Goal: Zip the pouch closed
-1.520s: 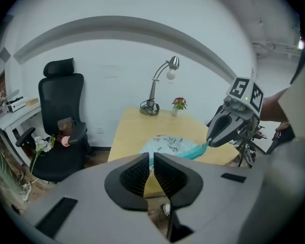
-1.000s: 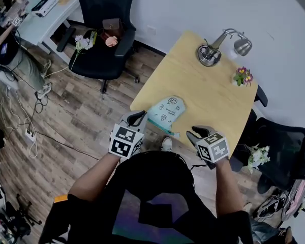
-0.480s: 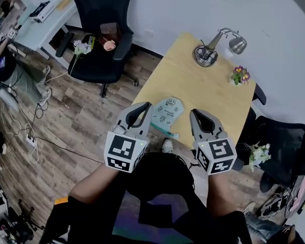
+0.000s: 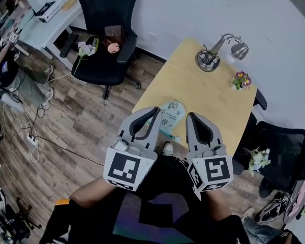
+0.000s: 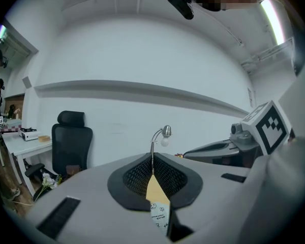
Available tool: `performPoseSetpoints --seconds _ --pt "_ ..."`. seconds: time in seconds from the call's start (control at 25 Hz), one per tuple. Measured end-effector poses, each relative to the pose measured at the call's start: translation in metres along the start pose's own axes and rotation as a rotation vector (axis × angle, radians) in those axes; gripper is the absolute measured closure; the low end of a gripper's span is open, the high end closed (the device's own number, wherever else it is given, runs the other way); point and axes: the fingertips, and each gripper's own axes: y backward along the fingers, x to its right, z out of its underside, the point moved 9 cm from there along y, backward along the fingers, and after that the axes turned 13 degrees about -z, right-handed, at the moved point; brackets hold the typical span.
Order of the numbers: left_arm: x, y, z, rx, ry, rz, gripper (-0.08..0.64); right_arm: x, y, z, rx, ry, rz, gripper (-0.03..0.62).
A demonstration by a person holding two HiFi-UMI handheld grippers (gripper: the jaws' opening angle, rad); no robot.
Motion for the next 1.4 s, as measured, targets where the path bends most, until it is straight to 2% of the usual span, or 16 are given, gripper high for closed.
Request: performPoseSetpoints --seconds 0.36,0.72,1.4 --pt "0.004 0.006 0.002 -0.002 -0.001 -0.020 0.546 -0.017 0.000 -0.004 0.044 0.006 -0.001 0.577" --pt "0.001 0.003 0.008 -0.010 0.004 -0.022 0.546 -0.012 -0.006 0.011 0.001 -0.050 0.023 0.578" --pt "-0.003 0.005 0.013 -0.015 0.013 -0.015 0.546 -0.015 -0.007 0.013 0.003 -0.067 0.038 0.578"
